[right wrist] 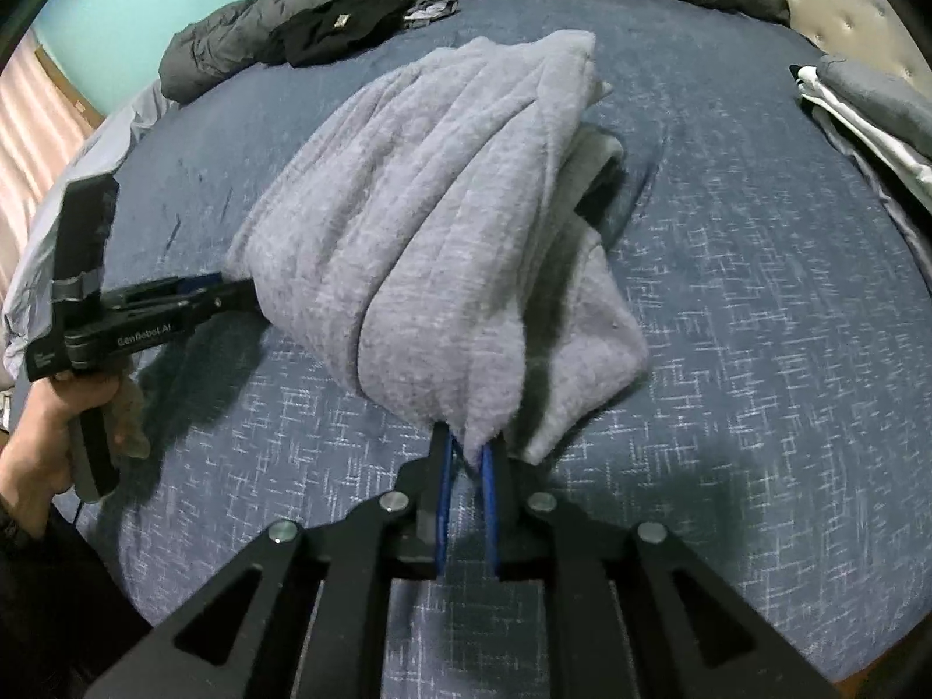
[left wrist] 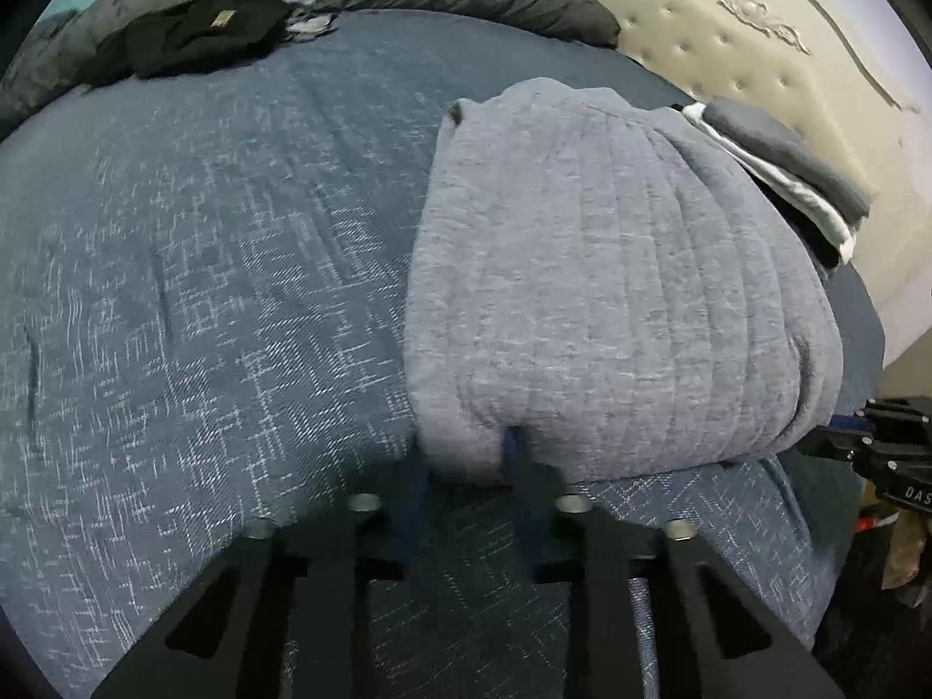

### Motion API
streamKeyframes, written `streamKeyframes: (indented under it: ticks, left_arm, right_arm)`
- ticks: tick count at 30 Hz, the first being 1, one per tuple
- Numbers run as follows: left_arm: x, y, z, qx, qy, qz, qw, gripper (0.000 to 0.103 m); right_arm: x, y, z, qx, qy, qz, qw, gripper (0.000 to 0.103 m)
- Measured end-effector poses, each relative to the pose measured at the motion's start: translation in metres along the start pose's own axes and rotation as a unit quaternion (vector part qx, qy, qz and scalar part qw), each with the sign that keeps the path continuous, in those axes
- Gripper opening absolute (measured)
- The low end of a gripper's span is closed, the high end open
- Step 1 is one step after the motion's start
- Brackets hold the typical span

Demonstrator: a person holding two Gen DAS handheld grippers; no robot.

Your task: Fold clothes

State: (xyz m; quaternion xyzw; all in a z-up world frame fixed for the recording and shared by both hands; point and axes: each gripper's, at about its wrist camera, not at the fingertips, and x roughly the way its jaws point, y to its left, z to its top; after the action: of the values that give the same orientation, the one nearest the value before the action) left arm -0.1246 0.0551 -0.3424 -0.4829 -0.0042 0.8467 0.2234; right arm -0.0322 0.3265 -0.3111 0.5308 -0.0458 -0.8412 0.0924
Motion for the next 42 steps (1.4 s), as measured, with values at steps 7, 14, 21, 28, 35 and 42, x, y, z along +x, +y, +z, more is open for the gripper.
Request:
streamKeyframes:
  ticks: [7,14,21,28,35,42]
  left_arm:
    - [-0.009,-0.001,0.004,-0.002,-0.025,0.016,0.9996,0.012]
    - [-0.014,0.0,0.006,-0.012,-0.04,0.027,0.9988,0.011]
    - [-0.02,-0.001,0.007,-0.018,-0.049,0.018,0.9985,0.011]
    - [-0.024,-0.004,0.011,-0.021,-0.054,0.015,0.9982,0.011]
    - [-0.029,-0.003,0.012,-0.02,-0.065,0.021,0.9974,0.011]
    - [-0.028,-0.006,0.017,-0.015,-0.071,0.039,0.9966,0.01]
  right_arm:
    - [-0.019,-0.012,-0.001,0.001,-0.037,-0.027,0.999,0.003]
    - [-0.025,-0.022,-0.004,-0.004,-0.039,-0.063,0.997,0.002]
    - [-0.012,-0.027,-0.003,0.014,-0.022,-0.011,1.0,0.004]
    - [0.0,-0.004,-0.012,-0.022,-0.006,-0.023,0.999,0.048]
    - [0.028,-0.004,-0.008,-0.022,0.001,-0.065,0.998,0.039]
    - [0.015,-0.006,-0.004,-0.062,-0.032,-0.088,0.994,0.007]
